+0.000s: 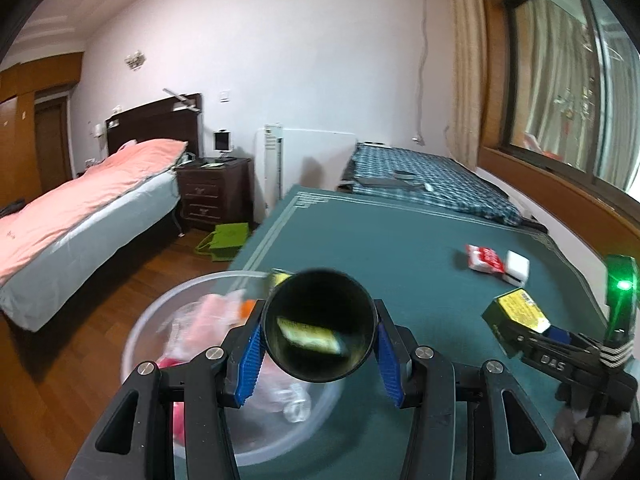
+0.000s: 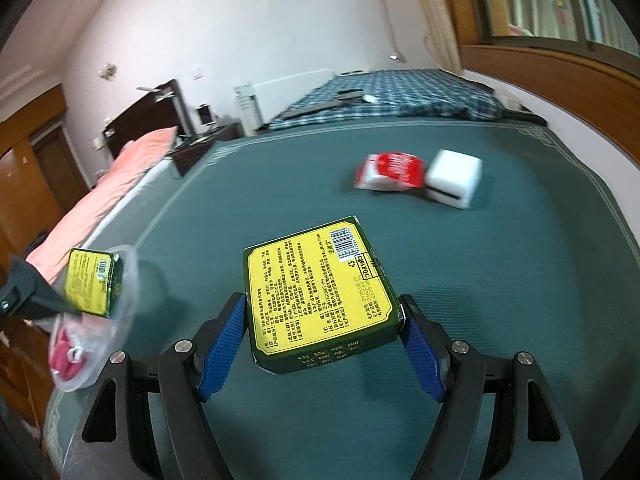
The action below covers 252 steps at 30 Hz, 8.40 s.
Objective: Organize objects
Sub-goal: 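Carry the black cup and yellow-labelled box over the clear bowl, then lower the black cup and box into the bowl and open both grippers, then move both grippers to the red glue packet and white sponge on the table, then grasp the red Balloon glue packet with the left gripper while the right grasps the white sponge, then carry the glue packet and white sponge over the clear bowl with both grippers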
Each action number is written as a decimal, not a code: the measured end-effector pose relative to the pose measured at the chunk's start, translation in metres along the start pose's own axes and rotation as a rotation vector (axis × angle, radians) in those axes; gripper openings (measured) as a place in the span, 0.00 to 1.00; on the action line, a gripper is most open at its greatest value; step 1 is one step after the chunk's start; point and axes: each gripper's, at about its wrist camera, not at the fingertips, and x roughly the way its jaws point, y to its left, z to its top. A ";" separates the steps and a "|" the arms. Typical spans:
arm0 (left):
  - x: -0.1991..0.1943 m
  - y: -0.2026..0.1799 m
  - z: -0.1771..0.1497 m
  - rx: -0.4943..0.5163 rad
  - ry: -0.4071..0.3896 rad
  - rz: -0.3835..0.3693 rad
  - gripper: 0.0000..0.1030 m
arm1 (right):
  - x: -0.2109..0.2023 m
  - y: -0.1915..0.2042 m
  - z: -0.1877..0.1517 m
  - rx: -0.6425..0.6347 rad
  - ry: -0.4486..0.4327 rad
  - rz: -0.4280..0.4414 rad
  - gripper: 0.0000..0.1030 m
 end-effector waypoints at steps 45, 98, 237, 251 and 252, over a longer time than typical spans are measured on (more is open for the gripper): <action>0.052 0.119 0.007 -0.207 0.050 -0.013 0.58 | 0.024 0.174 -0.012 -0.317 0.057 0.346 0.73; 0.012 0.115 -0.003 -0.189 0.011 0.082 0.71 | 0.008 0.180 -0.043 -0.378 0.148 0.529 0.79; 0.179 -0.237 0.032 0.268 0.203 -0.219 0.55 | 0.066 -0.185 0.071 0.129 -0.052 -0.119 0.49; 0.108 -0.170 0.020 0.169 0.170 -0.187 0.55 | 0.047 -0.156 0.047 0.047 -0.016 -0.141 0.44; 0.104 -0.166 0.020 0.166 0.167 -0.186 0.55 | 0.045 -0.157 0.046 0.057 -0.013 -0.139 0.45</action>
